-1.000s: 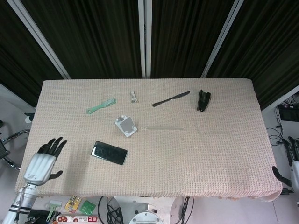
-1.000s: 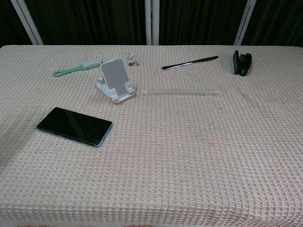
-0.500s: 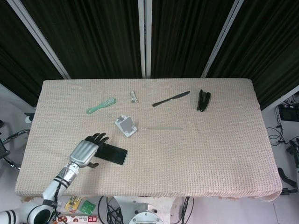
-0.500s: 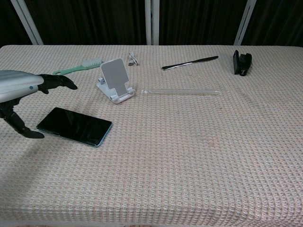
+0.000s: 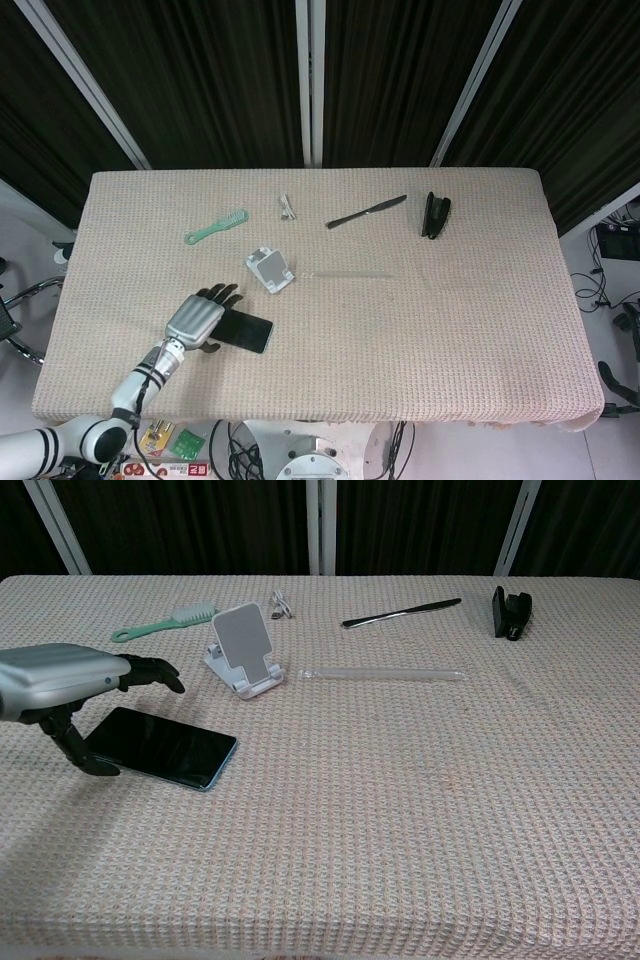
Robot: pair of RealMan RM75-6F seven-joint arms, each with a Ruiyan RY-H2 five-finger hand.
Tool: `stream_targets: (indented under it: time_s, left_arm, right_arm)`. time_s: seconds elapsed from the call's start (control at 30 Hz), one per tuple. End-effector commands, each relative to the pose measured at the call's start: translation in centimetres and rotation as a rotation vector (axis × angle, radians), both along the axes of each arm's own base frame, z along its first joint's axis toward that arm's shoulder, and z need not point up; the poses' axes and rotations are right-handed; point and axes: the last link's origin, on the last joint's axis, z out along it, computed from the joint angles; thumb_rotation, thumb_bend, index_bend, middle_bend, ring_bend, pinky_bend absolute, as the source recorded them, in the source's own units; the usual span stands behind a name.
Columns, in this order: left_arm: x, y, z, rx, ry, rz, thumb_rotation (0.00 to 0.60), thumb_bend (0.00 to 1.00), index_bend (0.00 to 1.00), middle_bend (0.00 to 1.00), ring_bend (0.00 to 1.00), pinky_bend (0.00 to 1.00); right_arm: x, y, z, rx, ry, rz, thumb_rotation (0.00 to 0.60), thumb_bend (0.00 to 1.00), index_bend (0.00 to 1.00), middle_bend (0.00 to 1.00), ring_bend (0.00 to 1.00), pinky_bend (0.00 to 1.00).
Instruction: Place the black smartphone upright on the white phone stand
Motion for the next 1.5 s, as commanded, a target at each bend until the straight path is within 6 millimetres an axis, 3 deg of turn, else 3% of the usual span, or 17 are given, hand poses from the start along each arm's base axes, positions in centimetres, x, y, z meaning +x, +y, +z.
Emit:
stream_targets:
  time_s: [0.03,0.43,0.8,0.97,1.07,1.27,1.5]
  left_arm:
    - [0.1,0.3,-0.4,-0.004,-0.003,0.007,0.600,0.15,0.17,0.05,0.06,0.21]
    - [-0.1,0.8,-1.1,-0.024,0.013,0.020,0.600,0.16,0.23,0.05,0.06,0.21]
    - [-0.3,0.7,-1.0,-0.008,0.011,0.011,0.600,0.20,0.44,0.06,0.06,0.21]
    - [-0.2,0.5,-0.8,0.011,0.002,-0.011,0.600,0.29,0.48,0.25,0.07,0.21]
    - [-0.4,0.5,-0.8,0.015,0.012,-0.018,0.600,0.33,0.47,0.36,0.14,0.26]
    - [-0.6,0.5,-0.7,0.031,0.022,-0.033,0.600,0.36,0.48,0.45,0.30,0.42]
    - [-0.9,0.4,-0.4,0.038,0.011,-0.068,0.600,0.38,0.50,0.52,0.39,0.47]
  right_arm:
    - [0.0,-0.1,0.0,-0.003,0.001,0.001,0.600,0.19,0.00,0.00,0.00,0.00]
    - [-0.1,-0.2,0.0,0.005,0.003,-0.009,0.600,0.19,0.00,0.00,0.00,0.00]
    - [0.0,-0.4,-0.2,0.015,0.006,-0.014,0.600,0.20,0.00,0.00,0.00,0.00]
    - [0.1,-0.4,-0.2,0.017,0.008,-0.015,0.600,0.20,0.00,0.00,0.00,0.00]
    - [0.1,-0.4,-0.3,0.020,0.008,-0.015,0.600,0.19,0.00,0.00,0.00,0.00]
    - [0.1,-0.3,-0.3,0.022,0.010,-0.020,0.600,0.20,0.00,0.00,0.00,0.00]
    - [0.0,-0.3,-0.3,0.022,0.009,-0.023,0.600,0.19,0.00,0.00,0.00,0.00]
